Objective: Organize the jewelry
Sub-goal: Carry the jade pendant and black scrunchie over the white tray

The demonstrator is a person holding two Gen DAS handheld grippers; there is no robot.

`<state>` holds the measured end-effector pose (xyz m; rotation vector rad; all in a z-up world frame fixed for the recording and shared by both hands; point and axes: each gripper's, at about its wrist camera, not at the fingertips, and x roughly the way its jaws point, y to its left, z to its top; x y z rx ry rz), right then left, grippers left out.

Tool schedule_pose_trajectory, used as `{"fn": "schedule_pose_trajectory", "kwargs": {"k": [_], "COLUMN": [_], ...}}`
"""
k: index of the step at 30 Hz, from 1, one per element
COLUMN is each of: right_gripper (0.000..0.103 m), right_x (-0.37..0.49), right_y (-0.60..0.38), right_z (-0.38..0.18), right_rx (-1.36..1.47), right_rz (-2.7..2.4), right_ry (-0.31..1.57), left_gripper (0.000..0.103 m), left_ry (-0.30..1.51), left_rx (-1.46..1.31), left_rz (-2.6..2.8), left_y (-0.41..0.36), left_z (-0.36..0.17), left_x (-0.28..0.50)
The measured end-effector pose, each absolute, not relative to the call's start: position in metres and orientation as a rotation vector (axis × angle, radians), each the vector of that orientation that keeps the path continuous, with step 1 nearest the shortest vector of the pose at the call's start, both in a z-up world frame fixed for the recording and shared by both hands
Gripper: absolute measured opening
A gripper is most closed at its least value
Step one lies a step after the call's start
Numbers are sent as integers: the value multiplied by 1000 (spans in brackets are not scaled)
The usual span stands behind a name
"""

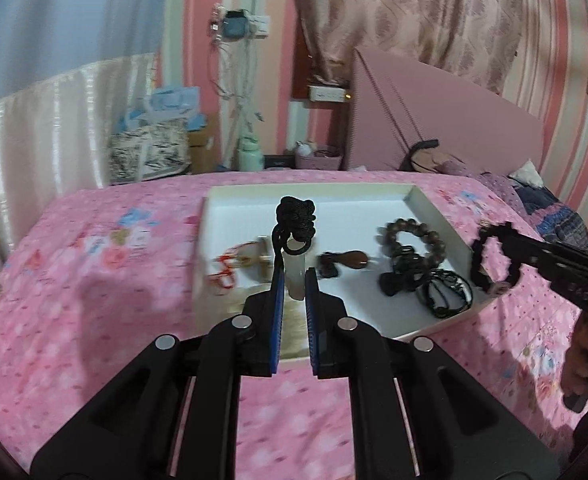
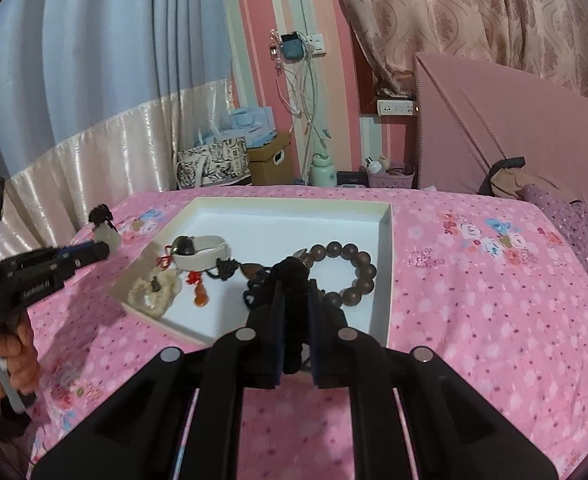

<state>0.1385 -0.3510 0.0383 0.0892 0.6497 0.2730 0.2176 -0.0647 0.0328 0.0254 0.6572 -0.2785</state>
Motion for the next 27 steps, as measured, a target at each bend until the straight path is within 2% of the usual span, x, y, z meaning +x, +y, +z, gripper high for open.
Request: {"fn": "schedule_pose_trajectory", "kwargs": {"k": [9, 16, 27], "right_gripper": [9, 9, 10], "right_x": [142, 158, 165], "right_y": [-359, -350, -349], "right_z": [12, -18, -26], "right_rx": [141, 66, 54], "right_rz": [236, 197, 172], "right_ry": [583, 671, 698], "left_gripper": [9, 9, 9], "left_ry": [745, 772, 763], "left_rx": [40, 64, 54], "left_rz": [-326, -316, -282], "left_y": [-102, -114, -112], "left_z": [-23, -40, -42], "left_x": [241, 246, 246]}}
